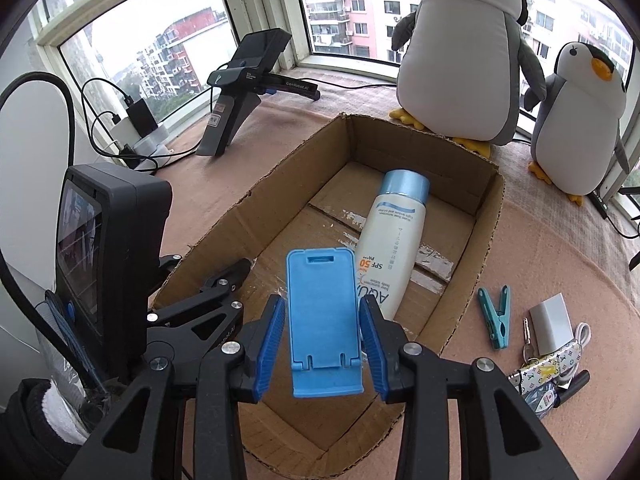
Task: Organize rigid objects
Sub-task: 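Lower the phone stand into the box beside the bottle and release, then move the right gripper to the blue hand-sanitizer bottle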
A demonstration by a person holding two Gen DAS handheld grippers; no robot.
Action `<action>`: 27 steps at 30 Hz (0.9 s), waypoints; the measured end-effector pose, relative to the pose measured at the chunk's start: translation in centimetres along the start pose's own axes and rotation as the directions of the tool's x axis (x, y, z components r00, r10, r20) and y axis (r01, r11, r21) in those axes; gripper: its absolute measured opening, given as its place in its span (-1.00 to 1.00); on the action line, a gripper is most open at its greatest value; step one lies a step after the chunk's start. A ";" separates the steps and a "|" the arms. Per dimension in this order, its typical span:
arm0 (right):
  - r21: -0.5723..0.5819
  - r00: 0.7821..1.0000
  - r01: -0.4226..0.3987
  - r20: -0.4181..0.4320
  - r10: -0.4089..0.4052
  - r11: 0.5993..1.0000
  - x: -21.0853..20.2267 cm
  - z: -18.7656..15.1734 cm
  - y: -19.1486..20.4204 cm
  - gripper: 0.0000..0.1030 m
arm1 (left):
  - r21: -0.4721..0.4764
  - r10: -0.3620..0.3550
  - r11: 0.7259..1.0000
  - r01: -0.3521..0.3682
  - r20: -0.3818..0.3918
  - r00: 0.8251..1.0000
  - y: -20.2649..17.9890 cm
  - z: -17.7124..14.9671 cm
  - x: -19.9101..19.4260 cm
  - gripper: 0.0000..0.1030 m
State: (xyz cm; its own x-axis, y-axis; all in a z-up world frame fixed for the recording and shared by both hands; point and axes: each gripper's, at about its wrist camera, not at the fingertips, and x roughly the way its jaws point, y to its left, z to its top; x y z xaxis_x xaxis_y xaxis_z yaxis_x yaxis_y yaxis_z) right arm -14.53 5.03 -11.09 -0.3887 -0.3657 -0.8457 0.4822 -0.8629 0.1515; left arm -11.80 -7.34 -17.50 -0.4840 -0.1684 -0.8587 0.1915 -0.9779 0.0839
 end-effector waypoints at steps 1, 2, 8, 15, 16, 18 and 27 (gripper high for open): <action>0.000 1.000 0.000 0.002 0.000 1.000 0.0 0.0 0.0 -0.05 | 0.000 0.000 1.000 0.000 -0.001 1.000 0.0 0.0 0.0 -0.53; -0.002 1.000 0.002 0.004 -0.002 1.000 -0.1 0.0 0.1 0.18 | 0.000 -0.001 1.000 0.001 0.000 1.000 0.0 0.0 0.0 -0.53; -0.002 1.000 0.010 0.022 -0.010 1.000 -0.6 0.1 0.0 0.25 | 0.002 0.003 1.000 -0.003 0.002 1.000 0.0 0.0 0.0 -0.53; 0.012 0.999 0.022 0.032 -0.023 1.000 -1.3 -0.1 -0.5 0.25 | 0.003 0.004 1.000 -0.004 0.001 1.000 0.0 0.0 0.0 -0.53; 0.018 0.999 0.021 0.036 -0.022 1.000 -1.5 -0.2 -0.6 0.25 | 0.004 0.004 1.000 -0.004 0.001 1.000 0.0 0.0 0.0 -0.53; 0.030 0.999 0.022 0.044 -0.023 0.999 -2.1 -0.5 -1.0 0.25 | 0.003 0.004 1.000 -0.004 0.001 1.000 0.0 0.0 0.0 -0.53; 0.154 0.995 0.056 0.077 -0.068 0.987 -5.8 -3.3 -5.3 0.25 | 0.004 0.003 1.000 -0.003 0.001 1.000 0.1 0.0 0.1 -0.53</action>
State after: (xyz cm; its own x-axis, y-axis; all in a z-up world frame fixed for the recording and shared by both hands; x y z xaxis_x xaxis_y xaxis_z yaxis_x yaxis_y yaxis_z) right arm -12.21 12.84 -8.69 -0.4801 -0.3319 -0.8120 0.3333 -0.9253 0.1812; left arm -11.85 -7.43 -17.52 -0.4843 -0.1718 -0.8579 0.1899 -0.9778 0.0886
